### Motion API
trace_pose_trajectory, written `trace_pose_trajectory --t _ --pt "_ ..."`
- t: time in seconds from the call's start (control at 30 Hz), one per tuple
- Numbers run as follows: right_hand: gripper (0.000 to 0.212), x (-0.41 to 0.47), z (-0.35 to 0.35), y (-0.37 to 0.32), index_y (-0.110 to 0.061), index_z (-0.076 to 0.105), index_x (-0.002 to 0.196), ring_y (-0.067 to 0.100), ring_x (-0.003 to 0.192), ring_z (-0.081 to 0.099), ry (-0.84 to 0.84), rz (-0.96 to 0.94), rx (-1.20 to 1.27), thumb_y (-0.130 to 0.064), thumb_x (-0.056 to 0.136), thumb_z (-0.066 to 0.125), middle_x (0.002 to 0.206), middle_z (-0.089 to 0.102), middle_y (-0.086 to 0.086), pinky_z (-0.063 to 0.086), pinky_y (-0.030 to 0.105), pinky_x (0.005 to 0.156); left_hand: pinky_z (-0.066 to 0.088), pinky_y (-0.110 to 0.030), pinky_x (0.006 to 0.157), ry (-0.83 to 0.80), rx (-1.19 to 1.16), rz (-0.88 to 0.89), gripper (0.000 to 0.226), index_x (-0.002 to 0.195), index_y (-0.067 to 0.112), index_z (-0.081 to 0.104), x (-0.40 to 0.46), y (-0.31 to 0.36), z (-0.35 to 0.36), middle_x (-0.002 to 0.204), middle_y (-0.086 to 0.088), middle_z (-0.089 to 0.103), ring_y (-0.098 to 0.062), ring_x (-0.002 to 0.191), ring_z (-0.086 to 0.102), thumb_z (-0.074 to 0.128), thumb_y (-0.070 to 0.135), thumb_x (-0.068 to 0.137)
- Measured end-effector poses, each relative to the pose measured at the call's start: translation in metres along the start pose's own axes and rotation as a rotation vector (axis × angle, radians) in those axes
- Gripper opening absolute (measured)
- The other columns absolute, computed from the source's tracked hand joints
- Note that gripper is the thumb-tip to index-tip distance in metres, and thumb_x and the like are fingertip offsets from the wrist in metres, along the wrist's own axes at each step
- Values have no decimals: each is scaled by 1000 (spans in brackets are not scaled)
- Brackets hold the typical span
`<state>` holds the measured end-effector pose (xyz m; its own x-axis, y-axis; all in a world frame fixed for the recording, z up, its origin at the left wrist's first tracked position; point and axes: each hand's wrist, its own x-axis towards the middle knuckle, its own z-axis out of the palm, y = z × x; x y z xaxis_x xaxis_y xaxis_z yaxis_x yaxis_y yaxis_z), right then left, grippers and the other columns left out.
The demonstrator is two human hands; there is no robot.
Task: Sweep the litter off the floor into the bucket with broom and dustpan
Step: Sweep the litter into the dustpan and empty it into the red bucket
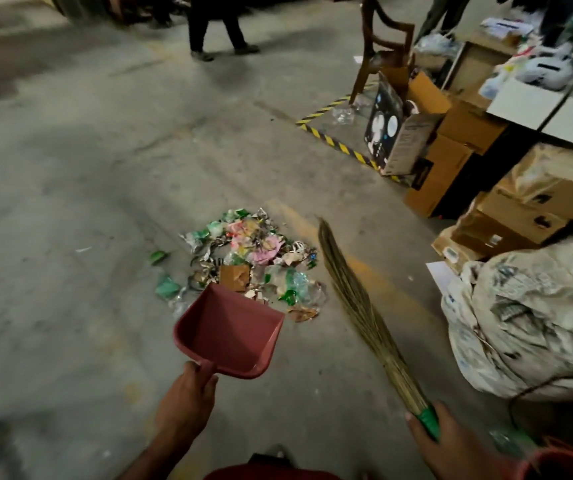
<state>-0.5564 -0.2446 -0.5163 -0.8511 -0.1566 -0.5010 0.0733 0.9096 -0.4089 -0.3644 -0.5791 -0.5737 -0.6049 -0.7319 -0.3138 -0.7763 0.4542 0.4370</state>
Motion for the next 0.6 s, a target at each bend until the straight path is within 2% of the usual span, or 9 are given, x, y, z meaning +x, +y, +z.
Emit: trace_pose_trajectory --t 0.03,0.1,0.17,0.27,0.33,0.4,0.5,0.53,0.6 --pt "57 4 4 -10 -3 58 121 34 106 61 -40 10 -26 -44 83 72 99 61 16 37 30 74 44 -37 68 4 -1 -4 16 98 18 49 5 -2 -4 86 0 46 -36 95 64 56 32 95" --pt "61 19 8 -26 -5 55 126 36 113 59 -66 25 -52 -47 84 67 110 63 21 37 31 76 41 -35 67 -2 2 -3 24 108 11 54 16 -4 -8 88 0 44 -35 95 63 55 31 96" --pt "56 37 15 -35 -7 55 127 37 114 58 -54 -2 -78 -44 87 68 121 63 22 41 33 81 41 -35 67 -24 6 -18 24 111 12 54 27 -5 -10 90 -1 44 -34 96 63 54 31 97" --pt "46 65 16 -52 -7 58 118 38 107 61 -84 -15 -133 -38 87 71 111 65 20 44 36 82 47 -38 72 -13 -51 -75 24 112 15 54 39 -1 -9 92 0 47 -32 97 63 55 33 96" --pt "33 90 16 -63 -8 58 103 35 91 62 -109 -37 -114 -33 87 72 94 64 16 44 36 77 46 -38 73 1 -82 -109 24 112 15 54 49 3 -5 92 0 47 -33 98 62 56 33 96" --pt "26 117 14 -79 -13 54 99 28 81 55 -142 -72 -143 -32 90 68 87 60 10 42 35 74 46 -38 72 2 -92 -159 25 109 15 54 62 5 1 94 -4 54 -32 95 62 56 35 95" --pt "26 170 17 -89 -12 51 112 30 87 56 -207 -75 -180 -30 96 60 98 60 14 37 32 72 45 -37 68 24 -104 -244 25 99 16 47 89 12 11 96 -7 62 -32 92 64 56 39 94" --pt "34 189 17 -92 -10 50 122 34 97 59 -219 -76 -203 -31 97 57 109 61 17 38 31 75 44 -37 68 17 -100 -251 24 101 15 49 99 17 14 96 -7 61 -32 94 63 57 37 94" --pt "53 232 18 -96 -12 37 145 35 117 56 -276 -33 -250 -36 99 52 132 56 19 42 34 87 44 -38 70 13 -97 -267 24 105 14 52 122 31 22 98 -9 60 -34 97 62 59 33 93"
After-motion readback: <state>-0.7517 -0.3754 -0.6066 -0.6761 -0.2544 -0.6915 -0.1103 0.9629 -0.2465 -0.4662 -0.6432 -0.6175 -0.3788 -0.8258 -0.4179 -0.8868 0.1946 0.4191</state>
